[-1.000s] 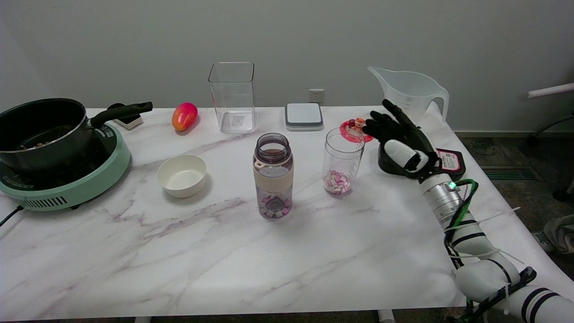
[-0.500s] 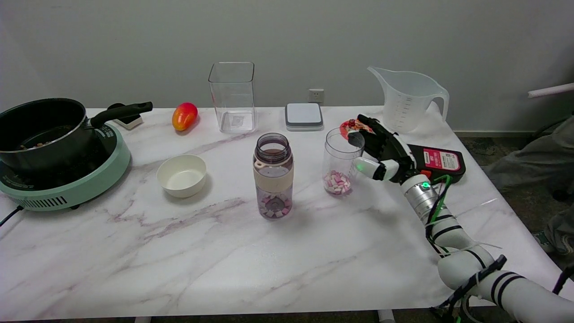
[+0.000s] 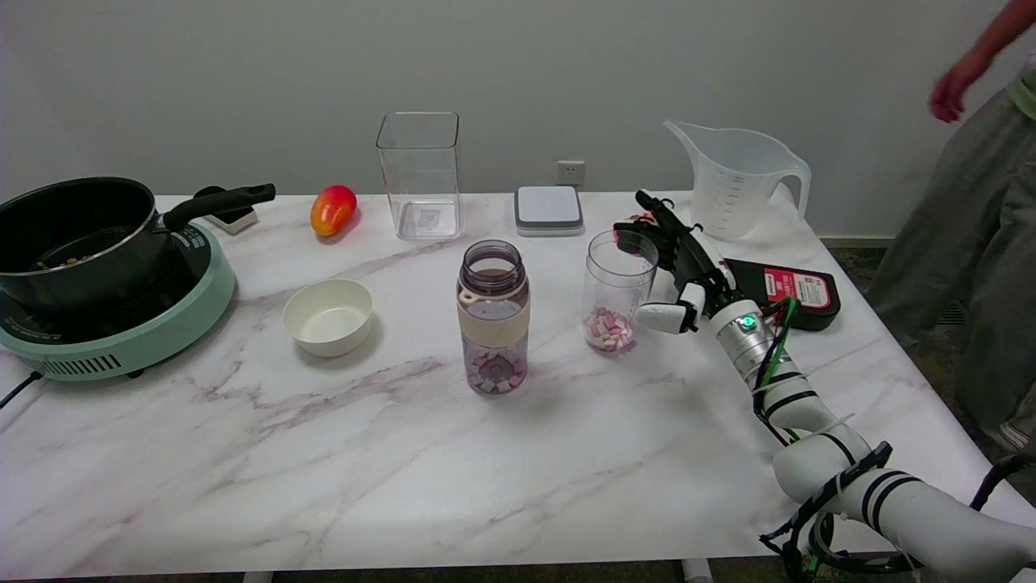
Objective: Pick up the measuring cup.
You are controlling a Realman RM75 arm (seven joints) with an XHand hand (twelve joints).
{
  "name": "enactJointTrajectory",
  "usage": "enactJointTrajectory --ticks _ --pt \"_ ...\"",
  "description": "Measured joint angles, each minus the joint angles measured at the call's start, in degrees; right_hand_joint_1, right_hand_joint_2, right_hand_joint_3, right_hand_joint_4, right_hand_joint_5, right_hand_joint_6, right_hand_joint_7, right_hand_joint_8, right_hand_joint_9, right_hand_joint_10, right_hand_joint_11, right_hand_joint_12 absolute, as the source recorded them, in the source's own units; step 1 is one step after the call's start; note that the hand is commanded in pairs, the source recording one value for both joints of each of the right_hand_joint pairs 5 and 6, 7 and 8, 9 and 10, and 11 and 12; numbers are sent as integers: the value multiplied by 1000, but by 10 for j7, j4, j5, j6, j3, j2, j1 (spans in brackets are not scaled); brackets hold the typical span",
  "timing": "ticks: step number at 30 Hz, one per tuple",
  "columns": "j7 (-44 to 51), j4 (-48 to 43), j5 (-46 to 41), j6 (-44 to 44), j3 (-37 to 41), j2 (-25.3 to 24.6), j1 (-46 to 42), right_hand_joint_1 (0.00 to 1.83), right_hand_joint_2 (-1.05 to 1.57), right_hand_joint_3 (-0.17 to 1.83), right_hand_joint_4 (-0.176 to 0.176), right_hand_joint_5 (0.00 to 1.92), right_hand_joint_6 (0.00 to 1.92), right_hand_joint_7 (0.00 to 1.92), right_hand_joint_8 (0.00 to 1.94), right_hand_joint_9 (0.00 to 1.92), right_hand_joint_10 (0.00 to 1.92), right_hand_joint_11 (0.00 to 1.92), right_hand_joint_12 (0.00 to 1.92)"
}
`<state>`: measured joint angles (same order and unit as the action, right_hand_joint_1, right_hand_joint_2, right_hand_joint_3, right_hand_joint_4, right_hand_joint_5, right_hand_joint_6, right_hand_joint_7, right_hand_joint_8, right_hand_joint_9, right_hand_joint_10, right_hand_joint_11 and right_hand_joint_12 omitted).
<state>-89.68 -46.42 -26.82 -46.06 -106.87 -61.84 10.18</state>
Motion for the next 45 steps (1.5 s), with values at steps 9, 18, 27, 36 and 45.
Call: enactJointTrajectory --ticks 9,18,27,36,45 --pt "23 -14 8 -1 8 0 -4 1243 -701 1162 0 74 74 471 471 400 400 419 419" --pt "39 -21 14 -5 3 -2 -5 1254 -633 1113 0 86 86 471 471 409 409 432 432" --pt "51 -23 18 -6 -4 -12 -8 1279 -522 1029 0 87 87 476 476 432 432 430 430" --pt "57 -23 19 -6 -11 -20 -9 1345 -86 902 0 313 313 542 542 560 560 633 633" --pt "60 -23 18 -6 -16 -28 -10 1345 536 643 0 1031 1031 1296 1296 1206 1206 943 943"
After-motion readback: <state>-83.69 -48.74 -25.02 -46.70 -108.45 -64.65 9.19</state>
